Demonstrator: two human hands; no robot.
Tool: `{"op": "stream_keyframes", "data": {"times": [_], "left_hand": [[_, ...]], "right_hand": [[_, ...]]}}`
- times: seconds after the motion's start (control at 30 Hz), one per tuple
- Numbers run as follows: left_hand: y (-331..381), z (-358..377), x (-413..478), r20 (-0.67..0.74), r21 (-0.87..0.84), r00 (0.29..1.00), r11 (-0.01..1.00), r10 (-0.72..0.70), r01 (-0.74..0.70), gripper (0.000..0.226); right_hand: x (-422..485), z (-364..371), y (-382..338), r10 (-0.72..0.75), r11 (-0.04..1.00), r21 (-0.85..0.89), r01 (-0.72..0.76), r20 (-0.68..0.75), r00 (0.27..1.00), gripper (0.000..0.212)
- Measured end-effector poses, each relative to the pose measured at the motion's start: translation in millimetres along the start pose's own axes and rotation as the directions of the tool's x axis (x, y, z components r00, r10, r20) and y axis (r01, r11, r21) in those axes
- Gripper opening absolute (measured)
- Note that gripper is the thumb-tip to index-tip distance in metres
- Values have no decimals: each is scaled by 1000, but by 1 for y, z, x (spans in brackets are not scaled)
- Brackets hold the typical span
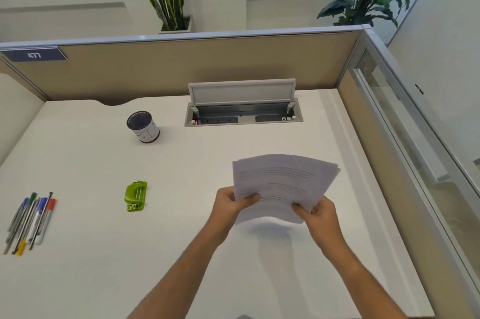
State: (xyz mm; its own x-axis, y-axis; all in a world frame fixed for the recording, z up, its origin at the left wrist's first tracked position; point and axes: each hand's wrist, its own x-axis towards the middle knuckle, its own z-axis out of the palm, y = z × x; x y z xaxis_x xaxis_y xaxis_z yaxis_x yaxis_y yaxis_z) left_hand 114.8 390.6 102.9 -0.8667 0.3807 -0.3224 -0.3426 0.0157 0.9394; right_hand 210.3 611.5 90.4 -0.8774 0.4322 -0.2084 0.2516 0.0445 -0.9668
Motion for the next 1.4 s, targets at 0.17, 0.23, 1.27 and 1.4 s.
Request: {"op": "stream_keyframes", "data": {"times": [0.17, 0.23, 1.27, 1.4], "left_hand": [[-1, 6, -4, 6, 187, 996, 978, 93, -92, 25], [-4, 1, -14, -21, 247, 994, 964, 111, -102, 18], [-15, -23, -18, -24, 495, 975, 850, 221, -180, 13], [21, -43, -18, 221, 791, 877, 447, 427, -417, 46]], "right_hand": [[-20, 17, -18, -60, 994, 78, 72, -150, 987, 27], [-27, 23, -16, -58, 992, 98, 77, -187, 981, 23], [-47, 17, -17, -96, 995, -15, 97, -364, 926, 52], [-60, -14, -60, -626, 718, -545, 433, -232, 745, 72]]}}
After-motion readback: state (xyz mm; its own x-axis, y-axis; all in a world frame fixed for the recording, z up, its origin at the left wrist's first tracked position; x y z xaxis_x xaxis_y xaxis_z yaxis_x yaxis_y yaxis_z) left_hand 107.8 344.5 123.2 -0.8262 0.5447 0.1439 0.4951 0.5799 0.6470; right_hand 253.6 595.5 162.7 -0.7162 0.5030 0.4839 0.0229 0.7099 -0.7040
